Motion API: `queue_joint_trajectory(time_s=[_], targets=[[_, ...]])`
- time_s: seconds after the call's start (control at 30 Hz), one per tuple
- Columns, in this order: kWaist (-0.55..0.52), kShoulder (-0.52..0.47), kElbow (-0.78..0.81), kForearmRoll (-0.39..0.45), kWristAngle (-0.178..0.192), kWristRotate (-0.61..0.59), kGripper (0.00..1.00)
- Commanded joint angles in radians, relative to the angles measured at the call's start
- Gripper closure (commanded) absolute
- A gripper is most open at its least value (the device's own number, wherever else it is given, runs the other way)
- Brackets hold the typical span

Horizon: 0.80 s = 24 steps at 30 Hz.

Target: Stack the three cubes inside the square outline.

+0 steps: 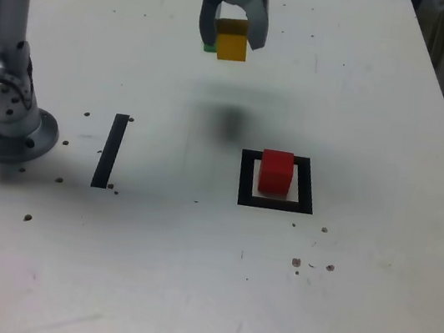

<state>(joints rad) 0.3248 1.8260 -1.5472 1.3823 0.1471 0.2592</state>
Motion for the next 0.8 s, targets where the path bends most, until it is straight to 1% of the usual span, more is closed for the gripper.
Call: queue_joint_trajectory(time_s=[0.0,0.17,0.33,0.57,0.67,0.77], targets=[[-0.035,-0.003,-0.022,0.025,-0.005,-0.037,0.62],[-0.125,0.006,-0.094,0.102,-0.005,-0.144,0.62],[-0.185,0.022,-0.137,0.141,-0.006,-0.225,0.62],[-0.293,0.046,-0.183,0.171,0.011,-0.351,0.7],[-0.32,0.054,-0.188,0.172,0.0,-0.376,0.7],[-0.326,0.067,-0.189,0.172,-0.027,-0.377,0.7]])
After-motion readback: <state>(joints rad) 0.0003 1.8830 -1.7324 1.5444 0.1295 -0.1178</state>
